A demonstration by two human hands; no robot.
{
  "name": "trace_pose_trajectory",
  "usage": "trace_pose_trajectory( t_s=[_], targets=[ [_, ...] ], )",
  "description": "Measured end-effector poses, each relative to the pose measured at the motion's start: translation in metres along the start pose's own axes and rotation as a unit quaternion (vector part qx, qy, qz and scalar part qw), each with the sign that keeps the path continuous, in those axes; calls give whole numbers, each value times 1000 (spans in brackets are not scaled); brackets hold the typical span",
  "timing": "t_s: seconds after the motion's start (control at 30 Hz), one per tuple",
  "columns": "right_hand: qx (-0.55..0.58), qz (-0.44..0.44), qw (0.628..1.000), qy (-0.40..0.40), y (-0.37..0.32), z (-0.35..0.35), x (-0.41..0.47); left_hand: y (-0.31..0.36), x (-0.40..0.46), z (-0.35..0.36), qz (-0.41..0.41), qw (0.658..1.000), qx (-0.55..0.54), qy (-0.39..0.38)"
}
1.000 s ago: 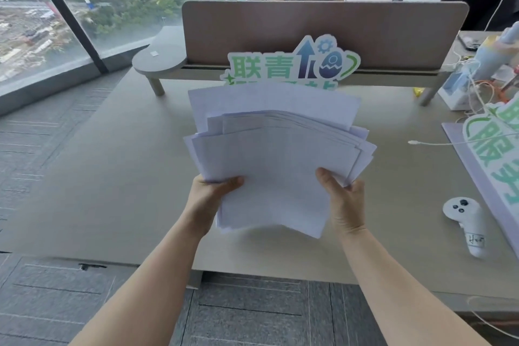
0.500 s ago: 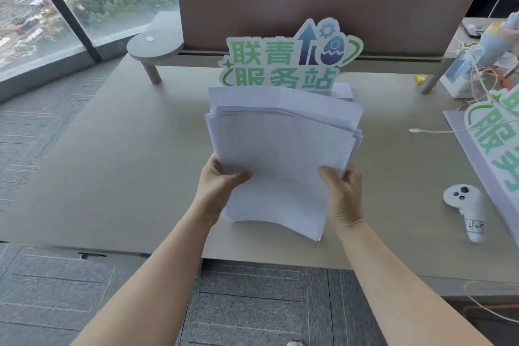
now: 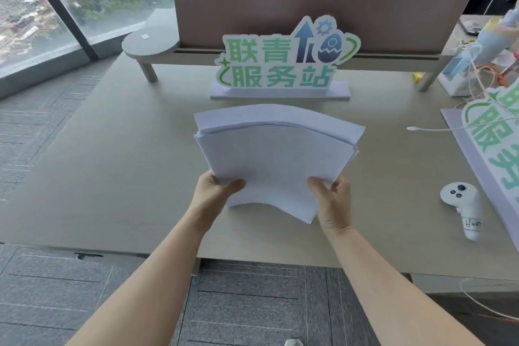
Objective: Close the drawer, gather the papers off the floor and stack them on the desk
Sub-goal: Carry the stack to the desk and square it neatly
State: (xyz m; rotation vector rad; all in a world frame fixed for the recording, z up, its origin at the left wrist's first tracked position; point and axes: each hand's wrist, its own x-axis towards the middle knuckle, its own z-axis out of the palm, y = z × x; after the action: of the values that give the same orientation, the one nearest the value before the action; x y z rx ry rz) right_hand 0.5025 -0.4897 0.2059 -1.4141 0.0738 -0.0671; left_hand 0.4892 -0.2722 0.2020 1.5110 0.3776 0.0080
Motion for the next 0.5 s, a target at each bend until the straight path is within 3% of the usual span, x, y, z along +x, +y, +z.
trace_pose_trajectory(
  t_s=[0.13, 0.27, 0.4, 0.5],
  targets=[
    [1, -1, 1000, -2, -2, -1, 1, 4, 3, 3, 17, 999, 22, 45],
    [13, -20, 1000, 16, -11, -5, 9, 25, 12, 0, 92, 990, 93, 57],
    [-37, -16, 993, 109, -23, -16, 24, 53, 21, 0, 179, 954, 236, 47],
    [-107, -59, 985, 119, -33, -23, 29, 74, 27, 2, 218, 905, 362, 45]
  ],
)
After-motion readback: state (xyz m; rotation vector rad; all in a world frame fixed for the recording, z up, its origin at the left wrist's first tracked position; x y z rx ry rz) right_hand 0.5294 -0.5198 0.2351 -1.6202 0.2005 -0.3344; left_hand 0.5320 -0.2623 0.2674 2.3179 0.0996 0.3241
